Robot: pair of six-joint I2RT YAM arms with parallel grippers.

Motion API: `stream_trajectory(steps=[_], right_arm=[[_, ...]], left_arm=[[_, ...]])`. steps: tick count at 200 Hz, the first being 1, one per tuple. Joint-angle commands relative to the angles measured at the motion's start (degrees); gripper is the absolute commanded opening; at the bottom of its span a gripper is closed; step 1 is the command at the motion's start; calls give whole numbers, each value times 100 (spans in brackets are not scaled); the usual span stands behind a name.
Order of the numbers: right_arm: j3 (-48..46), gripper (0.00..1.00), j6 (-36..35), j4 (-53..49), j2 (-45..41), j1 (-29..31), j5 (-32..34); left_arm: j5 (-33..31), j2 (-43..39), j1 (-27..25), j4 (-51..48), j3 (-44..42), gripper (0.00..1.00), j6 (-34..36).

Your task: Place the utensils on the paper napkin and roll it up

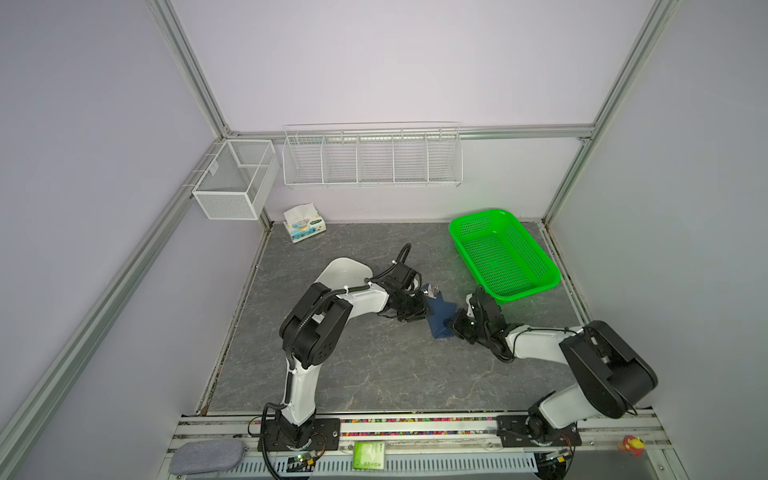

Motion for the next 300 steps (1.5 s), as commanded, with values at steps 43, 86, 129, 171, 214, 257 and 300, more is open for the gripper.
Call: stream_trajectory(steps=[43, 86, 129, 171, 214, 257, 300], right_arm=[[-120, 7, 69, -452, -112, -62, 199], [-114, 7, 48, -458, -129, -64, 186], [-108, 7, 39, -478, -128, -63, 169], [-103, 8, 47, -436, -140, -63, 165], [-37, 9, -30, -494, -228, -63, 156], [92, 13, -107, -621, -275, -71, 174], [237, 28, -247, -997, -537, -209, 313]], left_arm=[[244, -307, -121, -109, 259, 20, 311], [706, 170, -364, 78, 597, 14, 151], [592, 396, -423, 46, 571, 12, 126], [559, 485, -423, 53, 447, 10, 174], [496, 590, -423, -55, 361, 7, 283], [470, 647, -440, -76, 365, 5, 359], [444, 644, -441, -127, 417, 5, 388]])
